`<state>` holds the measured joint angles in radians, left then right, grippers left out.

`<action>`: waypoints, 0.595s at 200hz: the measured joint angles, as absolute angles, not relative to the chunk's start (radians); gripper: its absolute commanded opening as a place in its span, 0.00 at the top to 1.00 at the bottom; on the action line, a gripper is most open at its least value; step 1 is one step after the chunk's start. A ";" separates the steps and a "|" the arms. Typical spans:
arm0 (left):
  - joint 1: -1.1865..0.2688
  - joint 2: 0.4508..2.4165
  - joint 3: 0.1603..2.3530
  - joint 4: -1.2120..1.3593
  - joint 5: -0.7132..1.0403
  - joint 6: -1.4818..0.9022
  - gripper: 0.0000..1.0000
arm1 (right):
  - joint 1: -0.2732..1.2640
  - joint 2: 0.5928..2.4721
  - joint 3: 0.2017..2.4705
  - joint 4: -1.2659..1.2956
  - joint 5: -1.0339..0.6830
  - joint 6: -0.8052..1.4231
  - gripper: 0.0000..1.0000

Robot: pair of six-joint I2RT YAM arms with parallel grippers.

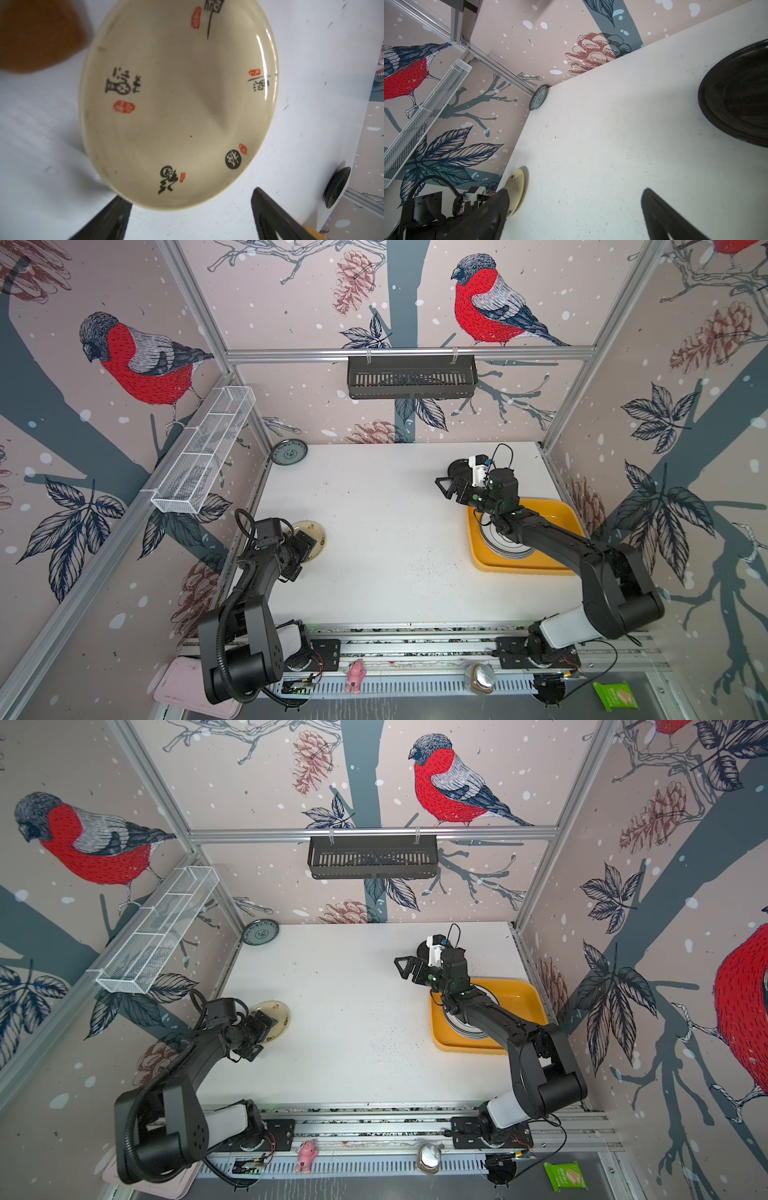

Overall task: Place the plates into the plastic bin on the countertop
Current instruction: 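Grasp the cream calligraphy plate rim with the left gripper and drag it toward table center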

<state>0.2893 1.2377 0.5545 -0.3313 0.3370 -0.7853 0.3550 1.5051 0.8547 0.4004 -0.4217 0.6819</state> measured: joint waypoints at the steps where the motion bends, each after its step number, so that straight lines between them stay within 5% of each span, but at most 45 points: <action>1: 0.289 1.240 0.555 -0.328 0.337 -0.785 0.12 | 0.355 1.505 0.855 0.400 -0.422 0.682 0.00; 43: 0.288 1.270 0.529 -0.244 0.336 -0.820 0.21 | 0.352 1.502 0.855 0.395 -0.421 0.682 0.00; 119: 0.290 1.245 0.434 -0.097 0.310 -0.955 0.52 | 0.344 1.492 0.857 0.389 -0.421 0.681 0.00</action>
